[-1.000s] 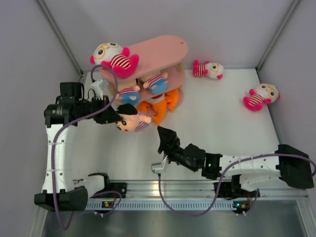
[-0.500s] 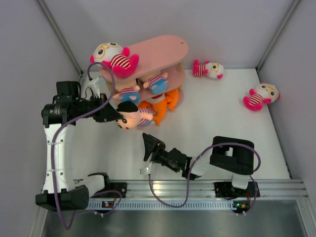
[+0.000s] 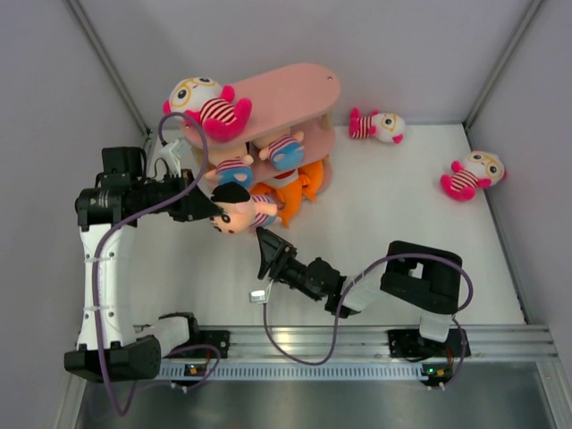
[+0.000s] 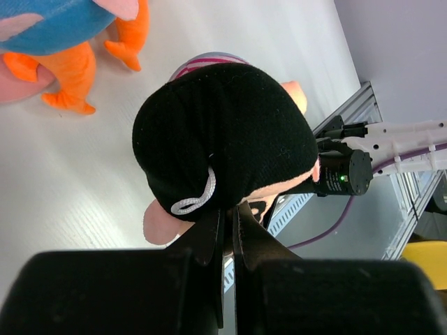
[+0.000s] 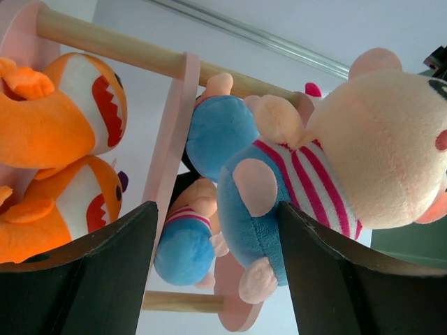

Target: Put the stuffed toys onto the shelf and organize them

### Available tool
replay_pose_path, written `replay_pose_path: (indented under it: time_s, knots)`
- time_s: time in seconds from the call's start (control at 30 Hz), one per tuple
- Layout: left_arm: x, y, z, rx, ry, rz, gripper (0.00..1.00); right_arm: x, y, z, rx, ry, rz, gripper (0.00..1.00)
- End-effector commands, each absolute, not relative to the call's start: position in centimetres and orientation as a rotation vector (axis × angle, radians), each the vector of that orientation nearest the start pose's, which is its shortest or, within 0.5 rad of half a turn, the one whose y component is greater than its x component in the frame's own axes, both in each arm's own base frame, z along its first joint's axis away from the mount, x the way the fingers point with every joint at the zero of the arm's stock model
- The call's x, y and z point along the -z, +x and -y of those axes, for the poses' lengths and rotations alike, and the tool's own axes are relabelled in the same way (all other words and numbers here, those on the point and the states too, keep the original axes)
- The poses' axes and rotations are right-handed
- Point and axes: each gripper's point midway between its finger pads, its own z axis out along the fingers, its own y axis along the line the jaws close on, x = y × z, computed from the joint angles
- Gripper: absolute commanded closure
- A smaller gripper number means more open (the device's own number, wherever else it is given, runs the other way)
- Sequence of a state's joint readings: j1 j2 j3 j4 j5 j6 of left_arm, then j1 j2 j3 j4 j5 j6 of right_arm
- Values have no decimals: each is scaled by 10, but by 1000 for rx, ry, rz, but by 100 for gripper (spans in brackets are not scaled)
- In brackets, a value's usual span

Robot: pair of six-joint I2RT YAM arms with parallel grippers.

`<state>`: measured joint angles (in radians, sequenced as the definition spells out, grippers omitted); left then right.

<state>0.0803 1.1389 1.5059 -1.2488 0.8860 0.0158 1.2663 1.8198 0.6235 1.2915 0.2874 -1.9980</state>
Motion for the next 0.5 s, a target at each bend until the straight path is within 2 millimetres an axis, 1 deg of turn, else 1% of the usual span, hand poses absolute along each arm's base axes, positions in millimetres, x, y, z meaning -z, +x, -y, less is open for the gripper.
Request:
replay_pose_path:
  time_s: [0.0,0.17,0.33,0.47]
  knots:
    - [-339,213,122,1040,330,-2191,100,-327,207,-375,1146,-1083,-2,30]
    - [-337,213,122,1049,330,-2196,100,-343,208,-370,1166,-1043,1,30]
    - [-338,216,121,1031,325,-2198,100,-345,206,-370,1185,-1039,22,27]
    - [-339,217,120,1024,327,-2198,100,-350,198,-366,1190,-1031,30,25]
